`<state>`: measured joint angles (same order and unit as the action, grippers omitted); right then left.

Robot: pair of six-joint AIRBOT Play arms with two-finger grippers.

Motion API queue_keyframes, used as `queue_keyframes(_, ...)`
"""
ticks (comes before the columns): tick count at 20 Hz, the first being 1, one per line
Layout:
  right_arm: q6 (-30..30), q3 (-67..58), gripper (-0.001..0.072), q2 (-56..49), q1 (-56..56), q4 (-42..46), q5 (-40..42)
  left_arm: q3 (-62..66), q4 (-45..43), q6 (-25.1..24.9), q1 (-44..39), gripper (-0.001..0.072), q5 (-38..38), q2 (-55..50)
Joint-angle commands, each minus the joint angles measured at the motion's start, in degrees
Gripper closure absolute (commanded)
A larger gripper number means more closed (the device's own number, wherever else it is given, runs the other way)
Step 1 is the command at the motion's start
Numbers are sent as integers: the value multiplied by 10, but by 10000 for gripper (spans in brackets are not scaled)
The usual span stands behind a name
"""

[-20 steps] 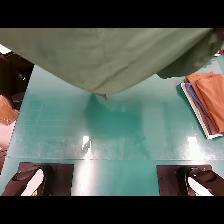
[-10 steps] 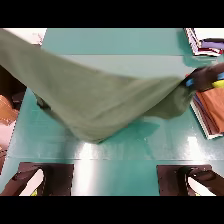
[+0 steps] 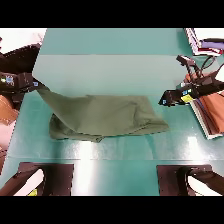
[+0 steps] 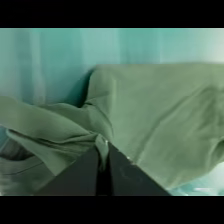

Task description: Fold the shirts.

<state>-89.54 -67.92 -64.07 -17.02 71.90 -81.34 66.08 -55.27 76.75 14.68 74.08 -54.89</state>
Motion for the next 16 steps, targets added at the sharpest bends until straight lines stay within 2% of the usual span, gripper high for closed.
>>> queue_keyframes(1, 13, 64, 164, -12, 56, -19, 41, -22, -17, -8, 0, 672, -7, -7)
queue_keyframes(3, 64, 106, 166, -44, 83, -115, 126, -22, -17, -7, 0, 673, -6, -7)
queue_keyframes(5, 106, 114, 252, -103, 91, -199, 187, -22, -18, -8, 0, 672, -7, -7)
queue_keyframes(6, 116, 104, 267, -139, 90, -219, 203, -22, -18, -8, 0, 672, -7, -7)
queue_keyframes(11, 120, -10, 267, -294, 54, -224, 217, -22, -20, -8, 0, 672, -13, -7)
queue_keyframes(16, 120, -113, 287, -372, 26, -223, 179, -22, -20, -8, 0, 671, -12, -7)
